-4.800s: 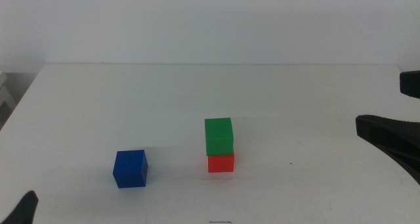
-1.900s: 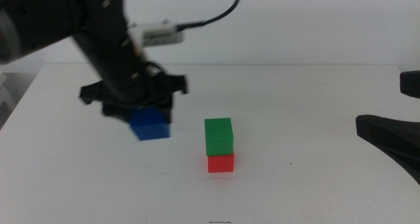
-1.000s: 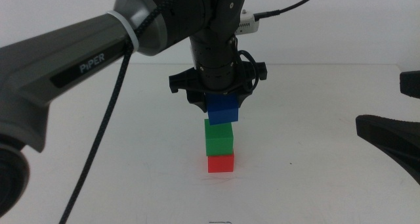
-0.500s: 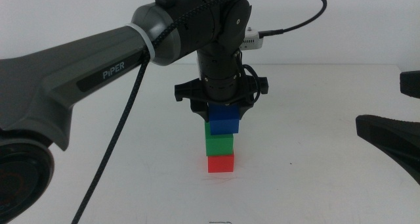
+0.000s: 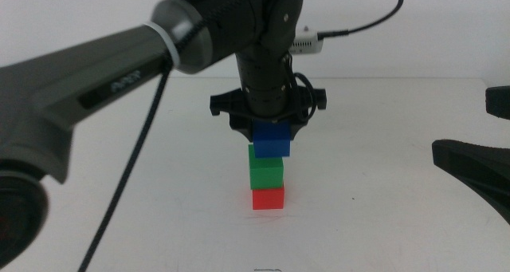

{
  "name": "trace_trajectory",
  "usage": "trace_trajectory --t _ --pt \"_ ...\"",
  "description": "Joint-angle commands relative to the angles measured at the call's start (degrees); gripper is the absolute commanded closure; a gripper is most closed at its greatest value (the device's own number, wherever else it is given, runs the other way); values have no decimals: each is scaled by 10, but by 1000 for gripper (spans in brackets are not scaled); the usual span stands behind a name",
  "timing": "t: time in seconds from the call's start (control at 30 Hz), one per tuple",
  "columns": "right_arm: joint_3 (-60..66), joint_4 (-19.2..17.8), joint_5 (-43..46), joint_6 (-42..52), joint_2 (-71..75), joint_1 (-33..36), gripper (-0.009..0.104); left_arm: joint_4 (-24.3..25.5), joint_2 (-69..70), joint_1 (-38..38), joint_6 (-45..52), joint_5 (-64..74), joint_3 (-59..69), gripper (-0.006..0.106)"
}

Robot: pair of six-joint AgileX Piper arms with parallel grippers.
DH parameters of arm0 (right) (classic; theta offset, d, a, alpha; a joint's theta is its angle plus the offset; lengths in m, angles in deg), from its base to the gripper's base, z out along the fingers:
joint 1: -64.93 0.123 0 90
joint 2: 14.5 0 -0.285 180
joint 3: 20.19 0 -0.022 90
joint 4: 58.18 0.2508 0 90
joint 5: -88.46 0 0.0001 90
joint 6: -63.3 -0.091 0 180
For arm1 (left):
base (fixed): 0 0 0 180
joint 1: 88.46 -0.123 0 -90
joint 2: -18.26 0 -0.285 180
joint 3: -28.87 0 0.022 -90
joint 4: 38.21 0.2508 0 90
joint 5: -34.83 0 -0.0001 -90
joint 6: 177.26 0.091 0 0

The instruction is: Stack red cubes first, then green, then blue cubes in a specific spot.

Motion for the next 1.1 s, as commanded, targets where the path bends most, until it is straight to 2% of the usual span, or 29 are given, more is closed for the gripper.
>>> trace_trajectory --t 0.0,0.17,0.4,0.57,0.87,1.03,1.07 --pt "-15 3 44 5 0 -5 13 3 49 2 0 47 -17 102" --pt "-15 3 44 5 0 -5 13 18 50 1 -5 47 6 102" --pt "-15 3 44 5 0 -5 13 15 48 0 -5 47 16 102" --pt "-15 3 44 5 0 -5 13 -7 47 0 -29 43 16 102" --pt "-15 3 44 5 0 -5 13 5 29 0 -44 40 16 102" --pt "-15 3 44 5 0 -5 13 2 25 1 -42 40 16 98" --pt "-15 3 44 5 0 -5 13 2 25 1 -39 36 16 29"
